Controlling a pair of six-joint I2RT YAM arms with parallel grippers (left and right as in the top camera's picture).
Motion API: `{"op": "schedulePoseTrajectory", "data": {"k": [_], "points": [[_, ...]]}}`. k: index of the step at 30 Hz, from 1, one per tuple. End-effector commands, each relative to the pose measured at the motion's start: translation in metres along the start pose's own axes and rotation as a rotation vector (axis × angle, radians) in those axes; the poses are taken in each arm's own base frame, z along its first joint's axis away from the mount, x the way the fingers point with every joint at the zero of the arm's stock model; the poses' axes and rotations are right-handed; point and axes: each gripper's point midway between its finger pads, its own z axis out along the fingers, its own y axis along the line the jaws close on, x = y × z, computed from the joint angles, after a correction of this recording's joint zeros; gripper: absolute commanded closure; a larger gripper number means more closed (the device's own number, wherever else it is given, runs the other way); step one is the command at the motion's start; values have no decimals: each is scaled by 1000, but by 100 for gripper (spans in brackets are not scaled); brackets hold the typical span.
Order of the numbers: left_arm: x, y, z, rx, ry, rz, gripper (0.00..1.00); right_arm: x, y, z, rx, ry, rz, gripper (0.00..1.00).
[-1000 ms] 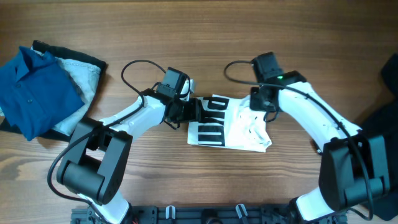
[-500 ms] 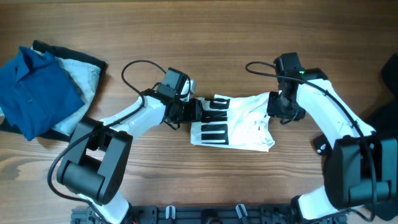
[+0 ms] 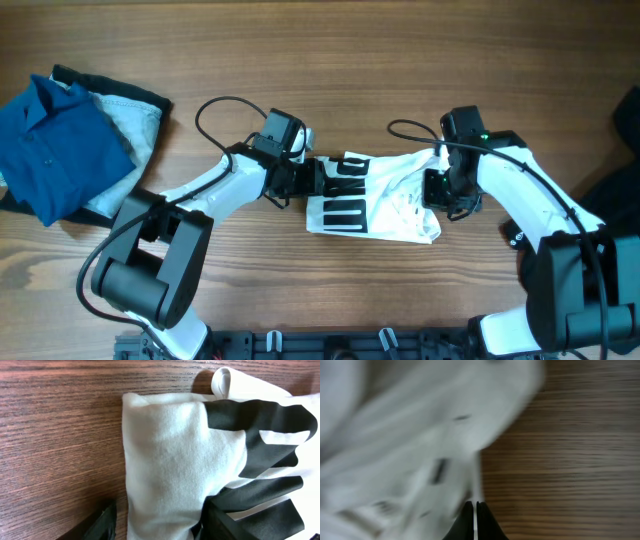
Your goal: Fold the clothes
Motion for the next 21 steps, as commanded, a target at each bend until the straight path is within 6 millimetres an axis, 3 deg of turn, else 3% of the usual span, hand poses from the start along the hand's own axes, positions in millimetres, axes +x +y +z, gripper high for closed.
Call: {"op": "schedulePoseTrajectory", "data": {"k": [1,3,5,7,8,10,12,21], "points": [[4,8,5,-26,14,1,46,-13,-38,-5,188,-96,173,96],[4,8,5,-26,14,1,46,-12,-39,-5,195,-92,175,96],[4,8,5,-26,14,1,46,-10,-18,-6,77,-64,105,96],[4,8,5,-26,14,1,46,-9,9,-21,-78,-59,11,86],[4,8,5,-26,14,1,46,-8,28,-39,-188,-82,-48,78],[4,8,5,-26,14,1,46,-4,34,-53,-230,-108,-62,62],[4,8,5,-26,14,2,46,2,34,-59,-232,-103,-65,57],[4,8,5,-26,14,1,46,21,28,-15,-224,-27,-53,64]]}}
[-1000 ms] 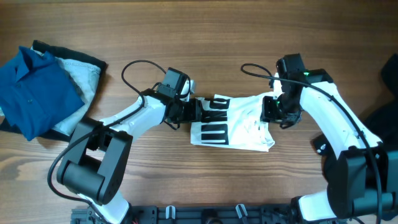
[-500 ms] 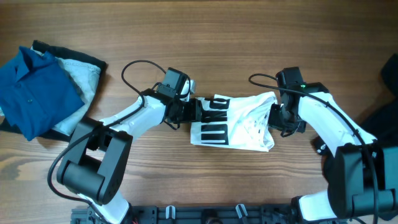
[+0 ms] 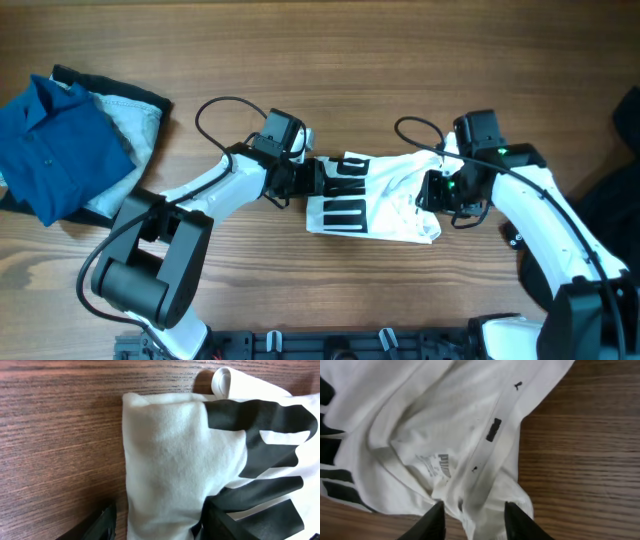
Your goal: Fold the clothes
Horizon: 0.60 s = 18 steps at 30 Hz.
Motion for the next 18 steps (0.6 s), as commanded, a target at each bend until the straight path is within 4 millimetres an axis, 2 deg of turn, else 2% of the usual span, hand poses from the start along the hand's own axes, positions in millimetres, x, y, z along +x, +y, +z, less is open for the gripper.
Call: {"op": "schedulePoseTrajectory", "data": {"k": [1,7,18], "points": [[4,8,5,-26,13,1,46,8,-1,13,-18,26,-6,64],[4,8,5,-26,13,1,46,9,-1,14,-17,27,-6,70],[4,8,5,-27,13,1,46,12,2,15,-36,36,-4,71]]}}
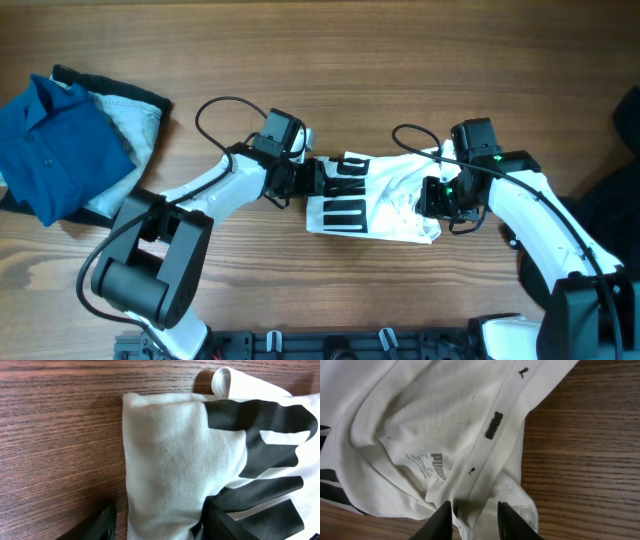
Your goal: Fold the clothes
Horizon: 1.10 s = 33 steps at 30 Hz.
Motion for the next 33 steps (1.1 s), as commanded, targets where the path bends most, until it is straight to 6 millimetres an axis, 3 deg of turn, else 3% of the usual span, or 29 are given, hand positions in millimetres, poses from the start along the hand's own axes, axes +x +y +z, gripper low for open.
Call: {"op": "schedulePoseTrajectory", "data": {"k": [1,6,8,9,11,13,17,20,22,26,28,31,33], "points": [[4,8,5,-26,13,1,46,7,2,5,-21,31,-1,71],[4,8,5,-26,13,2,45,15,0,14,-27,45,11,75],[4,8,5,-26,13,1,46,16,-1,17,-30,41,9,85],[4,8,5,-26,13,1,45,14,-1,17,-32,33,7,96],[4,8,5,-26,13,2,46,6,-3,17,-18,0,14,96],[4,8,5,-26,14,1,46,-3,-18,16,75,-45,66,96],[4,8,5,-26,14,1,45,-29,-53,-2,245,-157,177,96],[4,8,5,-26,13,2,46,-29,-63,-6,261,-158,210,94],[4,8,5,-26,13,1,46,-25,-63,-5,261,-138,195,71],[4,8,5,-26,14,1,46,-19,-58,-12,244,-110,163,68],[4,8,5,-26,13,2,45,-29,-47,-35,213,-159,150,69],[4,8,5,-26,13,2,46,-48,-6,-62,32,-241,-1,69],[4,8,5,-26,13,2,46,-49,22,-67,-80,-256,-130,72]]}}
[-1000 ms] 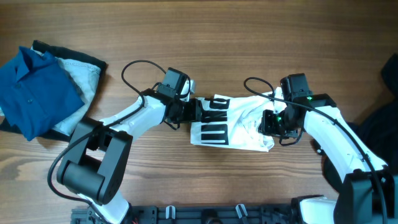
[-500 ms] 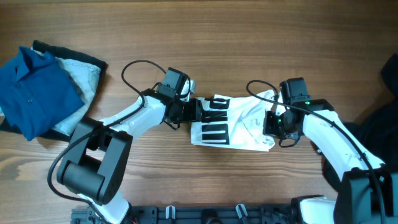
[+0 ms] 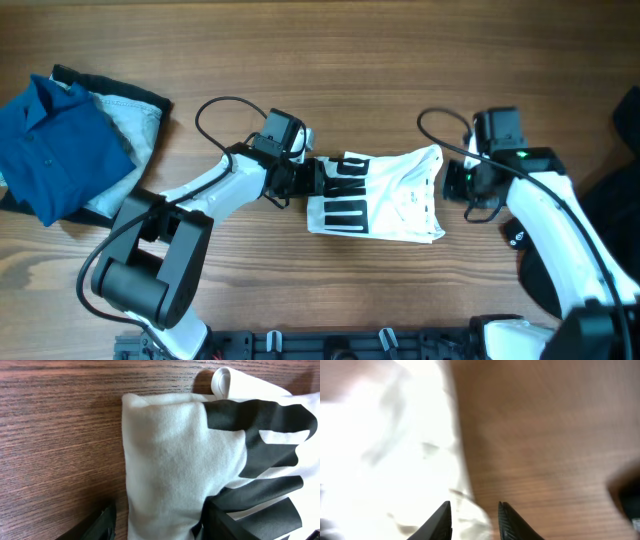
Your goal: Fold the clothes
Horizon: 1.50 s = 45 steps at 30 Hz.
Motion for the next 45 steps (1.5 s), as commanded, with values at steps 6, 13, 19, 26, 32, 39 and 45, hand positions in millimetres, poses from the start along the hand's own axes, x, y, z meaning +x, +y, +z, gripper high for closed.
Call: {"op": "schedulePoseTrajectory", "data": {"k": [6,13,19,26,32,39,45], "points": [[4,8,5,-26,13,2,46,30,69,13,-279,123,-293,72],[4,8,5,-26,13,2,45,57,98,67,-300,262,-367,73],[4,8,5,-26,13,2,45,58,92,78,-267,277,-355,73],[4,8,5,-26,13,2,45,69,88,75,-267,329,-351,78],[4,8,5,-26,13,2,45,87,99,63,-369,405,-377,96],[4,8,5,-26,13,1,45,43,48,50,-24,264,-202,96],[4,8,5,-26,14,1,45,43,23,45,115,248,-145,96]]}}
